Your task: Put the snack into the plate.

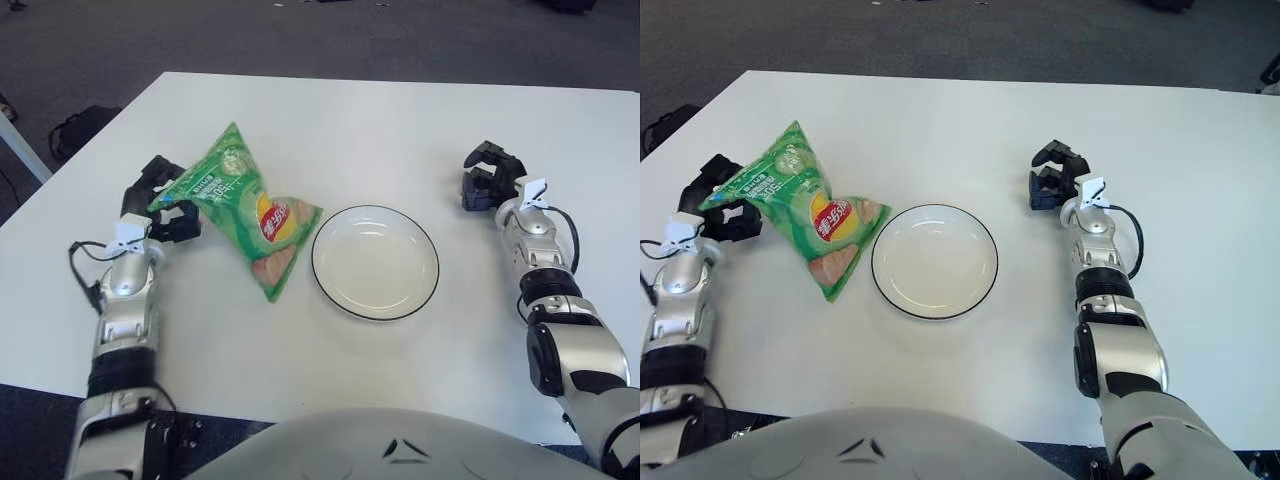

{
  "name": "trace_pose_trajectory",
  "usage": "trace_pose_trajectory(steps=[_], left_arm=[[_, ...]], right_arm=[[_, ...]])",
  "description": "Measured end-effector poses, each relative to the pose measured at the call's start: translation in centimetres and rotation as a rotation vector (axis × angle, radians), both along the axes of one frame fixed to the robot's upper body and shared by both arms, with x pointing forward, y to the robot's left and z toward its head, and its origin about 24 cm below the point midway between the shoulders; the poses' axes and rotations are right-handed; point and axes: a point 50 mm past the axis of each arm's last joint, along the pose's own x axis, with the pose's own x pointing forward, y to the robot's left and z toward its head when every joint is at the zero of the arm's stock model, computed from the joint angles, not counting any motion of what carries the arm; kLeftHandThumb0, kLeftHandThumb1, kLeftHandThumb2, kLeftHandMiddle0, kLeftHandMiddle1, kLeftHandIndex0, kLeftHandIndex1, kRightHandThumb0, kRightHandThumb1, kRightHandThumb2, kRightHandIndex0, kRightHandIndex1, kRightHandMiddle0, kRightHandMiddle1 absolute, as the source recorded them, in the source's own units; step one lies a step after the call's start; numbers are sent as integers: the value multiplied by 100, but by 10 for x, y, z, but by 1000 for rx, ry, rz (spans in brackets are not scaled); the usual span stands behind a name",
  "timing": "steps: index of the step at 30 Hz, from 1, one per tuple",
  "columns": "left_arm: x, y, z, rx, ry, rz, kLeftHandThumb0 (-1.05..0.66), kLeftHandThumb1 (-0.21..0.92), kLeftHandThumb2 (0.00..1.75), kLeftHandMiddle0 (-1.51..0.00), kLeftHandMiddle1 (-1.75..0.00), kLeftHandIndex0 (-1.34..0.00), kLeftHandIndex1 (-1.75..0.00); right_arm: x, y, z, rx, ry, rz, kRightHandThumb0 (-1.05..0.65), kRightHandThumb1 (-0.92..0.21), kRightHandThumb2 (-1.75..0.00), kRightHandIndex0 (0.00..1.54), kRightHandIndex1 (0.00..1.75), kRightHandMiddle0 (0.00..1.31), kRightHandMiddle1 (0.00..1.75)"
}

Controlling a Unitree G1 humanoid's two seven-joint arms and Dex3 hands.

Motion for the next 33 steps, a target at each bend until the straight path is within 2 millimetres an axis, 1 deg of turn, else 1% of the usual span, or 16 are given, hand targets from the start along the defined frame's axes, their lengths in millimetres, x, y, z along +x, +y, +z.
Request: trace_pose_trajectory(steps=[2,4,6,8,9,11,12,14,15,18,21,25,27,30,32,33], left_arm=[[-5,2,3,114,-5,12,-11,43,115,-69,-162,-36,-175],[-7,4,7,183,-20,15,-6,44,112,-65,-156,-35,-175],[-9,6,13,249,-50,18,-3,59,92,-49,-152,-32,-175],[-10,6,17,303,-76,19,-2,67,81,-42,-153,-27,-175],[-10,7,19,325,-86,19,-2,75,72,-37,-155,-21,-175],[-11,8,22,377,-100,27,-18,85,60,-22,-148,-18,-175],[-11,9,23,403,-104,33,-25,83,61,-19,-143,-15,-164],[-12,11,25,449,-110,50,-43,71,76,-10,-128,-6,-131],[-12,13,25,473,-115,61,-48,68,79,-7,-122,-4,-121],[-14,15,27,540,-139,96,-55,62,83,-2,-106,-1,-100],[-16,15,30,586,-175,121,-58,58,83,-1,-94,0,-87],[-19,13,33,615,-217,139,-60,56,83,0,-82,0,-75],[-20,13,33,630,-223,148,-64,55,81,0,-72,0,-66],[-22,13,33,646,-224,168,-69,54,77,0,-52,0,-49],[-24,13,34,661,-223,189,-74,54,74,0,-32,0,-32],[-24,13,35,671,-222,200,-75,54,73,0,-28,0,-29]], right_arm=[[0,0,0,-1,0,-2,-1,-6,-163,81,175,57,175],[0,-1,0,-2,1,-3,-1,-5,-164,82,175,58,175],[0,-2,0,-5,1,-5,-1,-4,-165,82,175,58,175],[0,-2,1,-5,1,-4,-1,-4,-164,82,175,58,175],[0,-1,1,-5,1,-4,-1,-5,-164,82,175,58,175],[1,-1,1,-6,2,-3,-1,-4,-164,82,175,58,175],[1,-1,1,-6,2,-3,-1,-4,-164,82,175,58,175],[1,0,1,-7,3,-1,-1,-4,-164,82,175,58,175],[1,0,1,-7,4,-1,-1,-4,-164,82,175,58,175],[2,1,1,-9,5,0,-1,-5,-163,81,175,58,175],[2,1,1,-11,5,-1,-1,-6,-162,80,175,57,175],[2,1,1,-11,4,-3,-1,-7,-161,80,175,56,175],[2,1,1,-12,4,-3,-1,-7,-161,80,174,56,175],[2,2,1,-15,5,-2,-1,-7,-160,79,174,56,175],[2,2,1,-19,5,0,-1,-7,-161,80,174,56,175],[2,2,1,-21,5,1,-1,-7,-161,80,174,56,175]])
